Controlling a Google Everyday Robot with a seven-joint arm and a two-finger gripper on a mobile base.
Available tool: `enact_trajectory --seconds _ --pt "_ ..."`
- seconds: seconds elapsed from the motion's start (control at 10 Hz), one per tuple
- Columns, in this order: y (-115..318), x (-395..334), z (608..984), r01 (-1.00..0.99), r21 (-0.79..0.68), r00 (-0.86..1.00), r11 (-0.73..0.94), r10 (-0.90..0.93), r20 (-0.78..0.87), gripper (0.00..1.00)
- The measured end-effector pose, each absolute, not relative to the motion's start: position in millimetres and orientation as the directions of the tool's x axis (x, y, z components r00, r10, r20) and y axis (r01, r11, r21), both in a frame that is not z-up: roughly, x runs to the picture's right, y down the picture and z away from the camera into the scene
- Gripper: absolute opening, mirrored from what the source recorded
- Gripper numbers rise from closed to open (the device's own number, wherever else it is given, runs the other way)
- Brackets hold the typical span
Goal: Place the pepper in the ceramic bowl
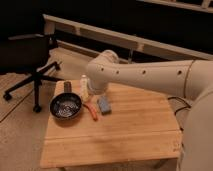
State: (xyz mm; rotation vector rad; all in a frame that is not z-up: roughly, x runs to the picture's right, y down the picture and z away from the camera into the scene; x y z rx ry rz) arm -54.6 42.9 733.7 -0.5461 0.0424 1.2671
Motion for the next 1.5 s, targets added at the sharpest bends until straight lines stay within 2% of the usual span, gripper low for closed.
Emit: enact_trajectory --seconds 0.3,0.7,1.1,1.5 --pt "70.9 -41.1 748.8 -0.887 -0.433 0.316 0.161 0.896 -0.314 0.65" --pt "110.7 -62.3 773.7 -0.812 -0.532 0.476 0.239 0.799 -0.368 0.65" --pt "127.3 -81.2 806.8 -0.762 -0.594 0.571 0.258 0.700 -0.428 0.65" --pt "131.9 -85.1 836.9 -0.760 -0.605 0.589 0.236 0.644 -0.488 0.65"
